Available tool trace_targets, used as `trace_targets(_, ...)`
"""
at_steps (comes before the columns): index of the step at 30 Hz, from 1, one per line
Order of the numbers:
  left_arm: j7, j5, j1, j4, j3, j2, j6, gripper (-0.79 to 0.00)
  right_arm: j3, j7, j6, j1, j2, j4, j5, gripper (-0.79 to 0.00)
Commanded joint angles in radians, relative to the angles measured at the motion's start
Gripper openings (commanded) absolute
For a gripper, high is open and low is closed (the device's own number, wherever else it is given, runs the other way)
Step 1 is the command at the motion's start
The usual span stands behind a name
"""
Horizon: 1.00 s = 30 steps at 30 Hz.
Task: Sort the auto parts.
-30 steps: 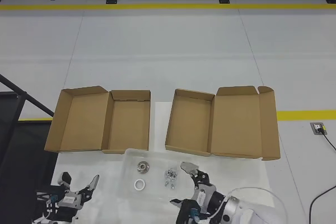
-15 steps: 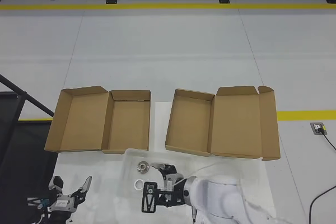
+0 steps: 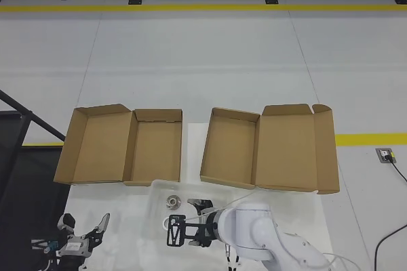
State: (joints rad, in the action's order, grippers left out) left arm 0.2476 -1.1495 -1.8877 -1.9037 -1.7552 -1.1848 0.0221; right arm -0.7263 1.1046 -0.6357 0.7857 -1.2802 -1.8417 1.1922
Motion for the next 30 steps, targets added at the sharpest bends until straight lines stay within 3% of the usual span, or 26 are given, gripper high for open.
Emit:
trace_targets(1,-0.002,-0.004,0.001,-0.001,0.001,0.000,0.002,0.000,0.001,-0.006,0.004,0.003,0.000,0.001,0.002,0.000)
trace_targets(12,-0.021,-0.045,0.017,-0.030,0.025,-0.007,-0.006,0.000,0.093,-0.159,0.163,-0.027,-0.043,0.212,0.135,0.000)
trace_targets(18,-0.030,-0.038,0.014,-0.026,0.017,-0.010,-0.010,0.000,0.100,-0.174,0.233,-0.029,-0.058,0.302,0.175,0.000)
trace_targets(30,-0.034,-0.056,0.023,-0.023,0.026,-0.018,-0.016,0.000,0.078,-0.183,0.230,-0.043,-0.074,0.420,0.167,0.000)
